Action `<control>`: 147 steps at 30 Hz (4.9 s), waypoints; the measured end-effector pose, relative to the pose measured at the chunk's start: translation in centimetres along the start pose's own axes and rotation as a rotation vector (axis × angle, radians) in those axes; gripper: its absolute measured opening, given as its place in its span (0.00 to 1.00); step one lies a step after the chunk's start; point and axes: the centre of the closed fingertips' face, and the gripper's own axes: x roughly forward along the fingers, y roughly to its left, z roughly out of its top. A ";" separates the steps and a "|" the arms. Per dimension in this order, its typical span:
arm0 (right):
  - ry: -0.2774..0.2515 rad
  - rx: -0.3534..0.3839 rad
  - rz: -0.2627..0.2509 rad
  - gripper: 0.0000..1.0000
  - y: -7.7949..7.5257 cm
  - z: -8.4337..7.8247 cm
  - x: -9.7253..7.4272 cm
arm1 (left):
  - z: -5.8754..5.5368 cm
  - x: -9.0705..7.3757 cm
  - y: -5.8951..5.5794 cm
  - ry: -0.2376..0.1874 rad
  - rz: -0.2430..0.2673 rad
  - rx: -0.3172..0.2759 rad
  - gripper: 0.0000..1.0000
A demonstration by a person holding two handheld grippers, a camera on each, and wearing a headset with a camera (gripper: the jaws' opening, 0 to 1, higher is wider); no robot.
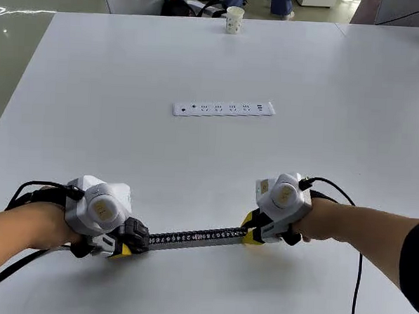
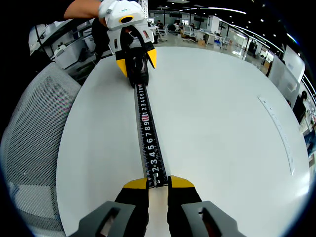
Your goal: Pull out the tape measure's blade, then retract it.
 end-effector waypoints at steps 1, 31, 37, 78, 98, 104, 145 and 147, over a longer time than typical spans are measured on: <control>-0.001 -0.001 -0.002 0.10 0.0 -0.1 0.0 | 0.0 0.0 0.1 0.000 0.000 0.000 0.34; -0.001 0.029 -0.006 0.09 -0.1 -1.2 -0.7 | 0.0 0.1 0.1 0.003 0.002 0.002 0.34; 0.004 0.032 -0.010 0.10 -0.1 -1.5 -1.0 | 0.0 0.1 0.0 0.007 0.005 0.005 0.34; 0.003 0.063 -0.022 0.09 -0.5 -2.8 -1.8 | 0.0 0.0 0.0 0.007 0.006 0.003 0.34; 0.004 0.070 -0.026 0.10 -0.6 -3.2 -2.0 | 0.0 0.1 0.0 0.008 0.006 0.003 0.34; 0.002 0.076 -0.028 0.10 -0.5 -3.2 -2.1 | 0.0 0.1 0.1 0.007 0.006 0.002 0.34; 0.054 0.033 -0.045 0.12 -0.4 -3.2 -2.0 | 0.2 0.1 0.2 0.003 0.003 0.004 0.35; 0.066 0.021 -0.036 0.12 -0.4 -3.3 -2.0 | 0.3 -0.1 0.0 -0.001 0.003 -0.002 0.35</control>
